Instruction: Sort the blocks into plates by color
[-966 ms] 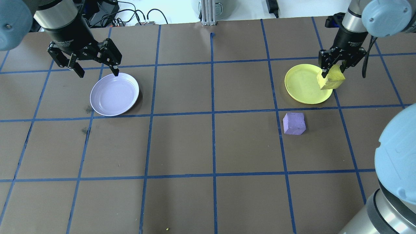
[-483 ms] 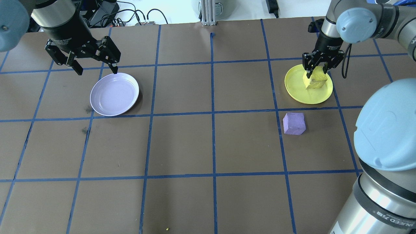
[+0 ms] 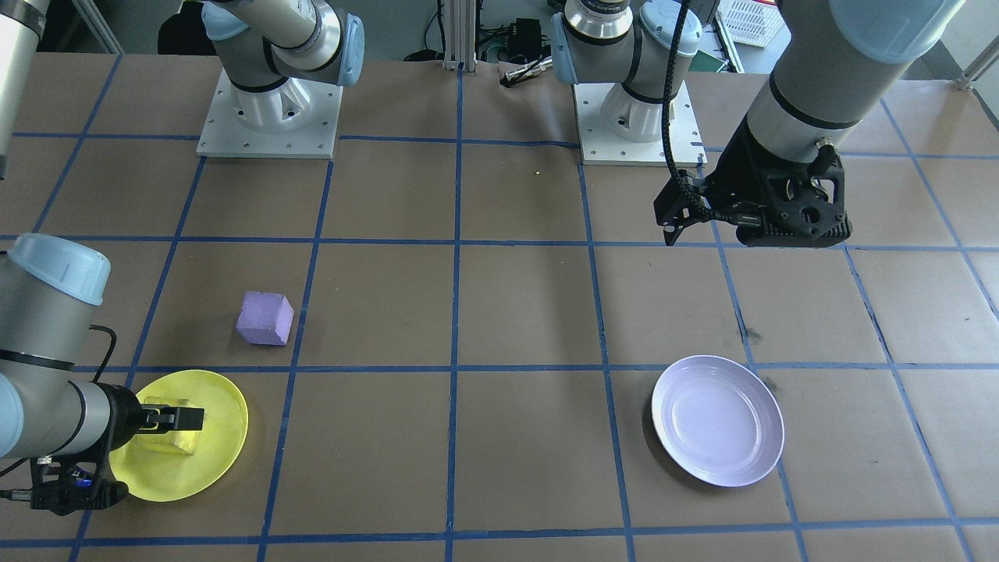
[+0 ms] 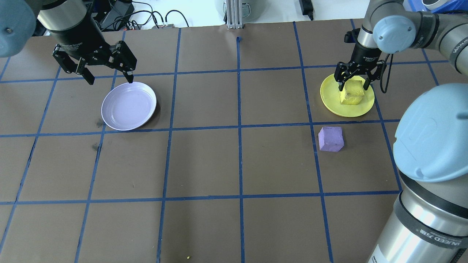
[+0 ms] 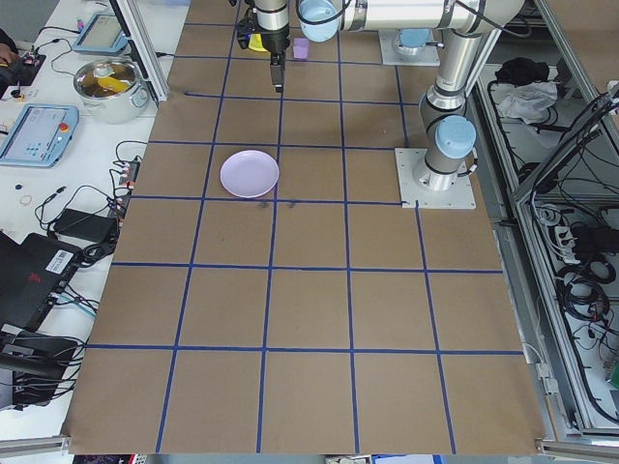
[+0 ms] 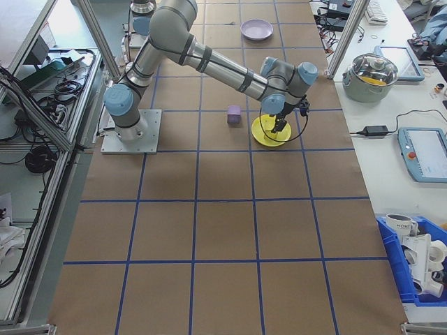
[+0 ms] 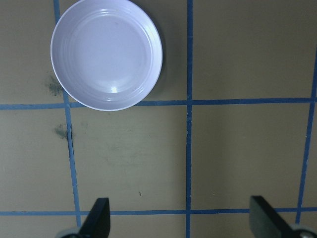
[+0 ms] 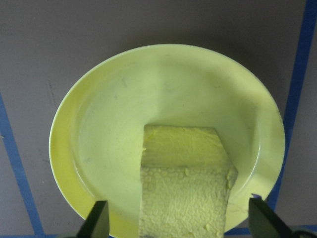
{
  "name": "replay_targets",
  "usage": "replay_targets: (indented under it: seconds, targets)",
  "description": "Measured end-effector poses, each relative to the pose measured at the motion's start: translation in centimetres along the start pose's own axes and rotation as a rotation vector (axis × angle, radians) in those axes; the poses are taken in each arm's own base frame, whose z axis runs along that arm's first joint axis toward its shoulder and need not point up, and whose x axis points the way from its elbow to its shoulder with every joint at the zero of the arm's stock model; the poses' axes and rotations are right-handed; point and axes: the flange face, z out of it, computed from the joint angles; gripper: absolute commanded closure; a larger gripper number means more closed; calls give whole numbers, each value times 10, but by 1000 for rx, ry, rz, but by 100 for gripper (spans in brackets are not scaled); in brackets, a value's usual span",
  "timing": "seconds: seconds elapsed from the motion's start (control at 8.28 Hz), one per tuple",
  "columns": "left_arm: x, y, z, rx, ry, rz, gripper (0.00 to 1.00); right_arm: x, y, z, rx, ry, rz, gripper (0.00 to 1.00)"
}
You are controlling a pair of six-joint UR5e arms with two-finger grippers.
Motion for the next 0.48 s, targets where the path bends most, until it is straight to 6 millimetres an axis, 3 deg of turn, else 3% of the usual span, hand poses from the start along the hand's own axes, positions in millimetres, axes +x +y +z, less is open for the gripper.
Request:
replay_targets:
  seconds: [0.24, 0.48]
  targets:
    - [0, -1, 2, -2, 1, 2, 0, -10, 21, -41, 40, 10, 2, 0]
    - [-1, -2, 2, -2, -1, 2, 0, -47, 51, -70, 21, 10, 67, 0]
